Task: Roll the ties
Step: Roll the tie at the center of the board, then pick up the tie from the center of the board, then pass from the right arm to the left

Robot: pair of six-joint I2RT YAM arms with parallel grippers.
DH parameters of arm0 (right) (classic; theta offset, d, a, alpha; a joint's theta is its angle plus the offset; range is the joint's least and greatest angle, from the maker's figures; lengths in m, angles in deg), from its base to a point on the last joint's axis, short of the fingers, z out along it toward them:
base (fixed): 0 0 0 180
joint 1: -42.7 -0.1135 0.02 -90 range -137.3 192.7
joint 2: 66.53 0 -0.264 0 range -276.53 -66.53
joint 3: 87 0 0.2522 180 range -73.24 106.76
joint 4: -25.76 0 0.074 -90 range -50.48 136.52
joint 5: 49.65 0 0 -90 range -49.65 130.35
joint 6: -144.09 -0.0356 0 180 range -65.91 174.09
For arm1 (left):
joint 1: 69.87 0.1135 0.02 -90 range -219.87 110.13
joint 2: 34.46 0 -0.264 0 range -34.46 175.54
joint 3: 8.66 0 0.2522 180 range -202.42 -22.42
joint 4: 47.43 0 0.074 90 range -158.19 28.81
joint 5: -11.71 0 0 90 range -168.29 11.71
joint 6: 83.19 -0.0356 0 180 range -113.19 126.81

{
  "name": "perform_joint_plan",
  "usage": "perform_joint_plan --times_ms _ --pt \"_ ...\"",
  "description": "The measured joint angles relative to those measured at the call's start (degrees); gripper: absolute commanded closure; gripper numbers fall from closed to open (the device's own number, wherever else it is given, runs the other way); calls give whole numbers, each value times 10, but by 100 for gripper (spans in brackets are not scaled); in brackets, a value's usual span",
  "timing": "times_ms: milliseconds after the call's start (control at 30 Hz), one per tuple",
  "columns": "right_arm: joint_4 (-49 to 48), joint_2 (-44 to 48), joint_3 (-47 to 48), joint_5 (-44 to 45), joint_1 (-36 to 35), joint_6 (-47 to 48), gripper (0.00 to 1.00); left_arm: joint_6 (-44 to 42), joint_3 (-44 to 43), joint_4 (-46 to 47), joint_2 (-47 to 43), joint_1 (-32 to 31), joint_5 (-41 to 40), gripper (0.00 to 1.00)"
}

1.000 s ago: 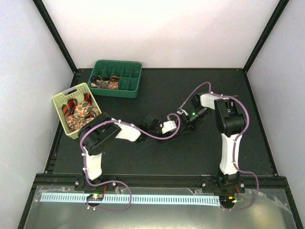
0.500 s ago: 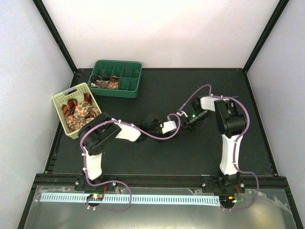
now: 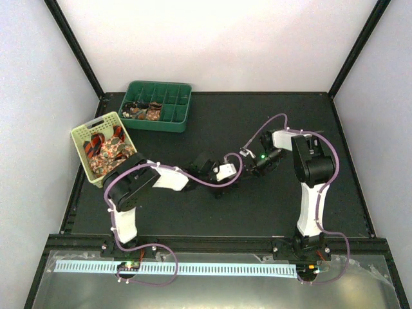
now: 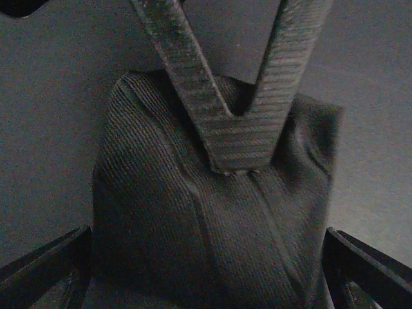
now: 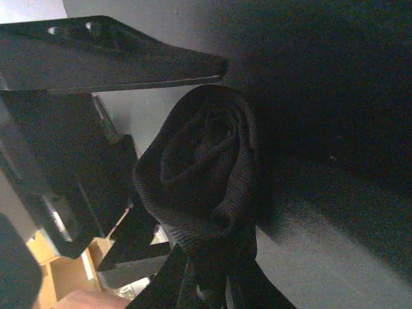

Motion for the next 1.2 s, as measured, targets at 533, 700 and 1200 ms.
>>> perform_joint_plan --times_ms 533,700,1200 --pt "-59 73 -20 -12 -3 12 98 0 40 -142 -274 73 23 1" --pt "-65 122 -15 -51 -3 12 98 32 29 -231 -330 145 93 1" --pt "-380 293 -23 -153 -21 -260 98 323 -129 -320 -312 276 444 5"
